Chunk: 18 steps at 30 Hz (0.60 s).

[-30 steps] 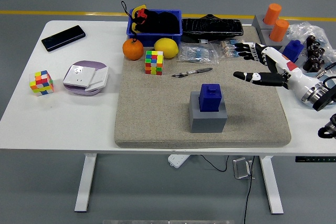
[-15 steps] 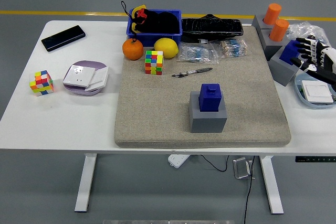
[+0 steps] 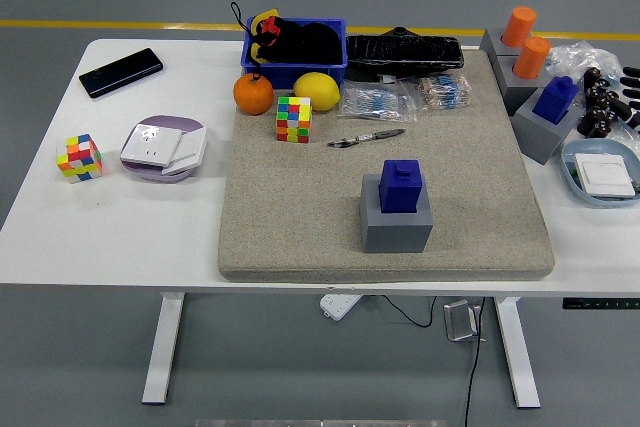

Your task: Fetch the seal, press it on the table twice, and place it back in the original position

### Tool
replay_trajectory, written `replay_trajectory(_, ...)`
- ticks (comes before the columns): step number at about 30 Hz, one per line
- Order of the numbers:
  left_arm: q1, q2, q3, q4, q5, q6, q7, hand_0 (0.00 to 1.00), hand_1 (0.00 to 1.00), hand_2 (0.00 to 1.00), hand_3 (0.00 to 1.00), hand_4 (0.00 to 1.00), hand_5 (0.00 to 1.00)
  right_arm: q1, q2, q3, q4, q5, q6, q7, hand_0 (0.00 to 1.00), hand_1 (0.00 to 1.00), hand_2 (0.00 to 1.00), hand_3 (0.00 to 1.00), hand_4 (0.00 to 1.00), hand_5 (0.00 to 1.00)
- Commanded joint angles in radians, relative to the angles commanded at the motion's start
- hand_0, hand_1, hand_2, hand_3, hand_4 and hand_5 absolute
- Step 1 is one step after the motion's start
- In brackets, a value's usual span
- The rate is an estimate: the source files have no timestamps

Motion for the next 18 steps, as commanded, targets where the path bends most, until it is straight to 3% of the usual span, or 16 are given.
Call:
replay_trajectory(11, 0.005, 0.0, 0.002, 0.003, -0.005, 0.002, 0.002, 0.743, 0.697, 0.682, 0.747, 0.68, 0.303, -0.04, -0.002, 0.088, -0.02, -0.021, 0.073, -0.095, 0.881, 0.849, 0.845, 0.819, 0.998, 0.669)
replay_trajectory(18, 0.0, 0.004, -0.008, 0.001, 0.002, 0.004, 0.0, 0.743, 0.697, 0.683, 0.747, 0.68, 0.303, -0.056, 0.0, 0.141, -0.015, -0.027, 0.087, -0.113, 0.888, 0.856, 0.853, 0.834, 0.998, 0.69)
